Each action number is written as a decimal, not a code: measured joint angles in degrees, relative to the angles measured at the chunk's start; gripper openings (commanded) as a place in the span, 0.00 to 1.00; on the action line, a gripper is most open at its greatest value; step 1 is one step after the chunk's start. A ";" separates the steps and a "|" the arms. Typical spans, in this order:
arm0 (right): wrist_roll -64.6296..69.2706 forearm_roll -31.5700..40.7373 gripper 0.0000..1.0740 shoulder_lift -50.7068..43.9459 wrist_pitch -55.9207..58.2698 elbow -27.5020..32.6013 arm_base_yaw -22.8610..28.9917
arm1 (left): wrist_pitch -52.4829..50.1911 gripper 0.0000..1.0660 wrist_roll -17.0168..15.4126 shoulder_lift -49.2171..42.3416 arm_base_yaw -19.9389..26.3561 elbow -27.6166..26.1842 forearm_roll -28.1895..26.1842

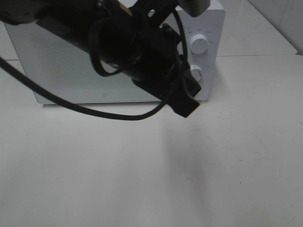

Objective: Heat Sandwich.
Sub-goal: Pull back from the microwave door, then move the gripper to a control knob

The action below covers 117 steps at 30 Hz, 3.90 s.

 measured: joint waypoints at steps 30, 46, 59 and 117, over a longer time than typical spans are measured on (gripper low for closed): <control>0.00 0.00 0.69 0.00 0.00 0.00 0.00 | 38.22 0.78 -30.71 -18.68 51.22 2.64 18.62; 0.00 0.00 0.69 0.00 0.00 0.00 0.00 | 38.56 0.77 -35.92 -47.61 59.70 17.99 21.03; 0.00 0.00 0.69 0.00 0.00 0.00 0.00 | 36.67 0.76 -36.04 -74.03 59.70 34.38 23.72; 0.00 0.00 0.69 0.00 0.00 0.00 0.00 | 31.00 0.76 -41.88 -96.03 51.68 42.28 25.84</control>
